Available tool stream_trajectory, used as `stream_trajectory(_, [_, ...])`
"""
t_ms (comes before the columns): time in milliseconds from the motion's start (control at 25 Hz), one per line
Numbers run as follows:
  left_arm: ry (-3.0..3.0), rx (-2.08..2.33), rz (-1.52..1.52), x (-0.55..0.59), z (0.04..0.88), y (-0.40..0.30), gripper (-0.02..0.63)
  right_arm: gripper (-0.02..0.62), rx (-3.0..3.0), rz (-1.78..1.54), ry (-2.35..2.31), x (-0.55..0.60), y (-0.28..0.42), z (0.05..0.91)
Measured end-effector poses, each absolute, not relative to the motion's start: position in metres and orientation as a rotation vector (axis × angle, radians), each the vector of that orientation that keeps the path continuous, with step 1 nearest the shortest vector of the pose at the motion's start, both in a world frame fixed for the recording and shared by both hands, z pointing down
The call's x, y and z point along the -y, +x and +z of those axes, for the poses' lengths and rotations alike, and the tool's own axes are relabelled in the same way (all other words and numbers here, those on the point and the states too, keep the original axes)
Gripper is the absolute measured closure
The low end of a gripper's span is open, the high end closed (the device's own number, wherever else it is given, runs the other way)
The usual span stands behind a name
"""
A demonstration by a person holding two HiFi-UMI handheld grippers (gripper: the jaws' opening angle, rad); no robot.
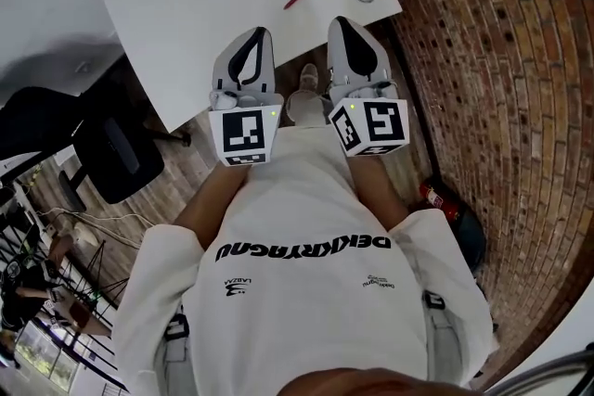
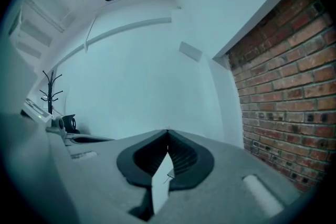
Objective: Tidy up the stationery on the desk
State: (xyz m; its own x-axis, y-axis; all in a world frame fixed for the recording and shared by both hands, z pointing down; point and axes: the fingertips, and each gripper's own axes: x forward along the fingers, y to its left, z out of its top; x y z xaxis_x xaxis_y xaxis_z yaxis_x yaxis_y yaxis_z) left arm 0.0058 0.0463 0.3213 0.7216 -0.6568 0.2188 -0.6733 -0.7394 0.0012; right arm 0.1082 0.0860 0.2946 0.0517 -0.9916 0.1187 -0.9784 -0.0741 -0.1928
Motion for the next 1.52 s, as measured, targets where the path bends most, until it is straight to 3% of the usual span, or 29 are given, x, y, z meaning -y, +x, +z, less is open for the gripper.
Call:
stream_trajectory(480, [2.709, 1.172, 0.469, 0.053, 0.344, 0.081, 0.607, 0.594, -2.183, -0.476, -2.182, 0.017, 0.191, 0.314])
stream_trajectory(880, [2.591, 1.143, 0.589, 0.105, 0.383, 0.11, 0.604, 0.592, -2.246, -0.665, -2.137, 0.068, 0.203, 0.366])
stream_trajectory(1520, [2.474, 0.909, 0.761, 0.175, 0.473, 0.112, 0.502, 0.515, -2.106, -0.937, -2.259, 0.124, 0.206, 0.453])
